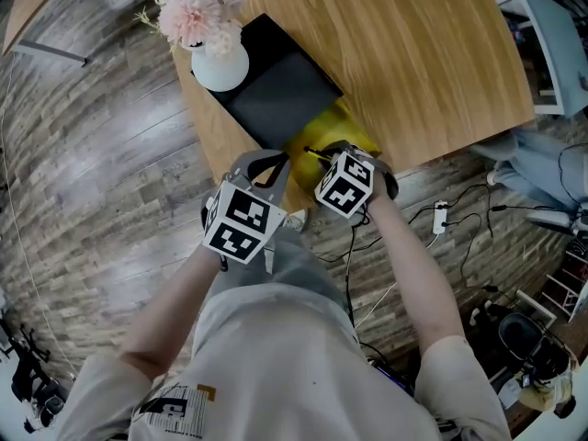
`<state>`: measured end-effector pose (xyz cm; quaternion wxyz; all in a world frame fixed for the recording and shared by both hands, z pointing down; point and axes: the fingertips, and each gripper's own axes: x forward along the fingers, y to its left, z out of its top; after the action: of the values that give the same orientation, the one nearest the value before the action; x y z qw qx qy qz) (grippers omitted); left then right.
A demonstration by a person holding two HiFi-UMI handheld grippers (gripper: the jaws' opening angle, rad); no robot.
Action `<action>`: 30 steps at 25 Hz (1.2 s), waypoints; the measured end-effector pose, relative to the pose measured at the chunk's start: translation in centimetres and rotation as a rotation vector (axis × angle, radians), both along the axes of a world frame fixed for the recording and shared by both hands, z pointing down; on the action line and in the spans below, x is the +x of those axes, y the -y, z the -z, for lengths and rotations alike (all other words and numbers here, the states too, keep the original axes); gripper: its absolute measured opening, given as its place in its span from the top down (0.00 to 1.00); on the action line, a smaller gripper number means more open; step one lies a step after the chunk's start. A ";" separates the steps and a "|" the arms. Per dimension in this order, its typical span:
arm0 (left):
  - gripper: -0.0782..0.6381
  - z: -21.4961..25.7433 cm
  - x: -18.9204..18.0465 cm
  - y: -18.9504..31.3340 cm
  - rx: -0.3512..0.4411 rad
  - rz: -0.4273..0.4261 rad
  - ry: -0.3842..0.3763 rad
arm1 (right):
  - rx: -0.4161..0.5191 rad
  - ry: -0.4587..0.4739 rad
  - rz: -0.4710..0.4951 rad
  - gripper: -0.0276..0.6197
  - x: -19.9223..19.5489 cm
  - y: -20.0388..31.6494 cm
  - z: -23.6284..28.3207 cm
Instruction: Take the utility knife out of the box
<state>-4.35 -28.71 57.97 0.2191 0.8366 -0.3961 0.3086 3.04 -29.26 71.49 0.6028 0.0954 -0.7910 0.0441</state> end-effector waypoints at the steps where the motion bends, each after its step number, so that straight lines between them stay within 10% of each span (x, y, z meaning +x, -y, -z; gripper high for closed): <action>1: 0.89 0.2 0.0 0.0 0.001 0.000 -0.002 | 0.001 0.012 -0.025 0.86 0.0 0.2 0.3; 15: 0.89 8.4 0.5 -0.2 0.159 -0.016 -0.021 | 0.197 0.308 -0.304 0.86 1.3 2.1 14.8; 30: 0.89 26.7 1.8 -1.0 0.514 -0.060 -0.114 | 0.585 0.618 -0.443 0.86 2.5 0.0 35.8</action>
<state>-2.53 -27.71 31.23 0.0120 0.8921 -0.4236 0.1568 5.50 -29.24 35.66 0.2632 0.4096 -0.8731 -0.0267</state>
